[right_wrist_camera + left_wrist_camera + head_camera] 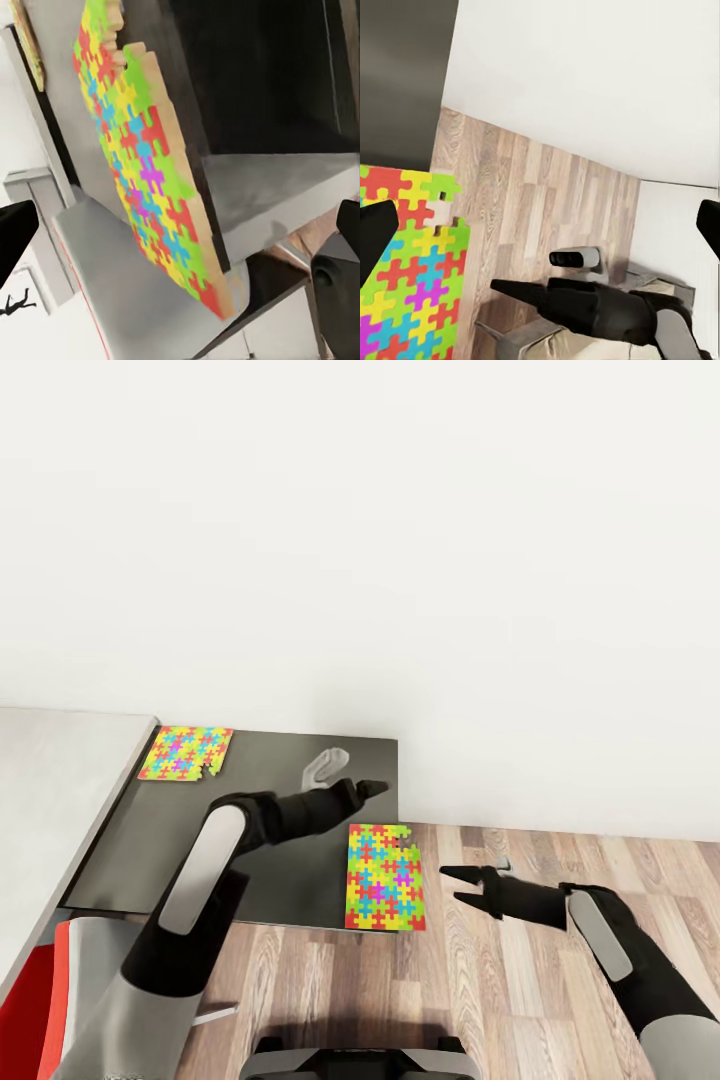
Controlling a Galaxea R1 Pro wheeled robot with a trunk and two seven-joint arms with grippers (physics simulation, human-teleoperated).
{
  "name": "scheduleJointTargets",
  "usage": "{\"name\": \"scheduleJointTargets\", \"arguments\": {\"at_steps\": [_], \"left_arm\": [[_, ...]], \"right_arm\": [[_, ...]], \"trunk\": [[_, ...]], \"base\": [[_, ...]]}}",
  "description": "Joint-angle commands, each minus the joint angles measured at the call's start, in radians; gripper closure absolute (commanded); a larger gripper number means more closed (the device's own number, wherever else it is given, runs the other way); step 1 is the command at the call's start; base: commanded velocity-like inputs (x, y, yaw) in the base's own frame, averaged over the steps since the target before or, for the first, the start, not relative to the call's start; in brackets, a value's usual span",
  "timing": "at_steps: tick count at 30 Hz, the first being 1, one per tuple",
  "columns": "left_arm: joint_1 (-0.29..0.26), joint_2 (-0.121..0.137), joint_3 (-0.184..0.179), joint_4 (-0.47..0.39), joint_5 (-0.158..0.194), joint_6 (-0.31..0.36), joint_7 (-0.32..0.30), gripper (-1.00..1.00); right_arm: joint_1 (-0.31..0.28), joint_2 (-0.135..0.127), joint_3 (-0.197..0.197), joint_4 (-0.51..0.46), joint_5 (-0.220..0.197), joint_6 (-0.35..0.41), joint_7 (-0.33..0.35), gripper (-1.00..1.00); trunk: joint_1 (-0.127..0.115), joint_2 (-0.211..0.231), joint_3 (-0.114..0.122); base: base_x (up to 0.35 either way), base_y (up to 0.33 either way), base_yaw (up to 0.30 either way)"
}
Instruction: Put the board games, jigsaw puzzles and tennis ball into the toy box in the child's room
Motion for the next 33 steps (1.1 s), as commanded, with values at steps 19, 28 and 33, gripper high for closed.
{"name": "scheduleJointTargets", "arguments": {"at_steps": [19,28,33], "left_arm": [[-0.014,-0.003,-0.004,-0.001,0.088,0.005,0.013,-1.00],[-0.015,-0.002,-0.004,-0.001,0.097,0.005,0.015,-1.00],[-0.015,-0.001,-0.003,-0.001,0.097,0.005,0.017,-1.00]], "right_arm": [[-0.111,-0.001,0.015,0.169,0.009,0.005,0.090,-1.00],[-0.112,-0.003,0.012,0.163,0.011,0.005,0.108,-1.00],[-0.112,-0.003,0.013,0.161,0.011,-0.010,0.113,-1.00]], "trunk": [[0.000,-0.002,-0.001],[0.000,-0.002,-0.001],[0.000,-0.002,-0.001]], "base": [[0.000,0.000,0.000],[0.000,0.000,0.000],[0.000,0.000,0.000]]}}
